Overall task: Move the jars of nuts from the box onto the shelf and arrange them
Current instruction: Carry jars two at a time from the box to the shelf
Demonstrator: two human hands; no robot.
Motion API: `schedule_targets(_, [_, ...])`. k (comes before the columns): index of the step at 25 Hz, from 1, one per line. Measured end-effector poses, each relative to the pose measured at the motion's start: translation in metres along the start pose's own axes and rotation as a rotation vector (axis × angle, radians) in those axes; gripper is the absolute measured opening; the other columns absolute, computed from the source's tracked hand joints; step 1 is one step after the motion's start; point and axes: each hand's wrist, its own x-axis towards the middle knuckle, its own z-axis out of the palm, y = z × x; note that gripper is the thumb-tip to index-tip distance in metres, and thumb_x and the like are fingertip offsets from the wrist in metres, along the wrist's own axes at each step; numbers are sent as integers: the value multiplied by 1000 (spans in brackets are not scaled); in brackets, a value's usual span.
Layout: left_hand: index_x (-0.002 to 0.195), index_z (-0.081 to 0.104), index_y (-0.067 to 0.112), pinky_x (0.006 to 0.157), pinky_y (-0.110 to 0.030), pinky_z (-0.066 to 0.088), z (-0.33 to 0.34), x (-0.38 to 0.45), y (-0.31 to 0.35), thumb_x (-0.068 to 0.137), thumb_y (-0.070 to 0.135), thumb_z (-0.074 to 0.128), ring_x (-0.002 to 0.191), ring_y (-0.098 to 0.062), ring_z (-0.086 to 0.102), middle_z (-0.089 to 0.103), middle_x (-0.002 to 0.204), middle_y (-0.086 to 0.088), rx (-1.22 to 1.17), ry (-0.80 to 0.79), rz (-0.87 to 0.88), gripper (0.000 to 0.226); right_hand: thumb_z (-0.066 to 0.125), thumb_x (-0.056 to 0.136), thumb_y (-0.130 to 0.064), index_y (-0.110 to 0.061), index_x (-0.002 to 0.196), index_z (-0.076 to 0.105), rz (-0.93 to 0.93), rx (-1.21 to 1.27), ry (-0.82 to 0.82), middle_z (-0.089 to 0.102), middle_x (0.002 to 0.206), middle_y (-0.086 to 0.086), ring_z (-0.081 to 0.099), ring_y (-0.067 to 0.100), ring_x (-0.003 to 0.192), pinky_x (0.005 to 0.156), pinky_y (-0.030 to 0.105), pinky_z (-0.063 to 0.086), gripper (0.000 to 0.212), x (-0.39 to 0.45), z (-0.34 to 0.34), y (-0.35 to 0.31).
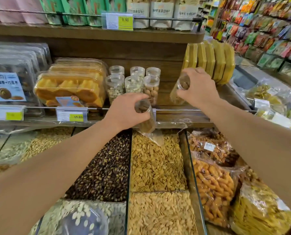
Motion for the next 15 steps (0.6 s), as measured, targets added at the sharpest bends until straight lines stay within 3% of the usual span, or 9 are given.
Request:
schedule_targets(3, [130,58,34,87,-7,29,6,32,-3,74,43,70,113,1,48,58,127,15,-54,-18,-45,58,72,80,-30,-22,139,46,-18,11,-67,40,136,6,53,25,113,92,32,43,65,44,29,11])
schedule_targets(10, [125,62,34,93,-14,42,4,64,-10,71,43,71,107,8,53,62,123,19,-142,-65,-7,56,70,85,-26,-24,143,44,-37,-32,-165,41,145,6,46,26,127,100,35,40,63,125,90,23])
schedule_targets(12, [123,63,33,86,-10,46,3,66,-13,74,37,72,91,16,54,63,110,24,-172,-89,-28,50,67,88,-25,-23,144,43,-64,-35,-179,41,148,5,43,25,132,105,36,38,62,137,100,28])
schedule_targets(15, [120,65,28,58,4,36,2,67,-14,78,26,71,58,28,44,59,90,28,-217,-89,-53,43,67,88,-28,-24,146,40,-61,-59,-148,39,150,5,42,28,133,107,40,38,64,140,109,31])
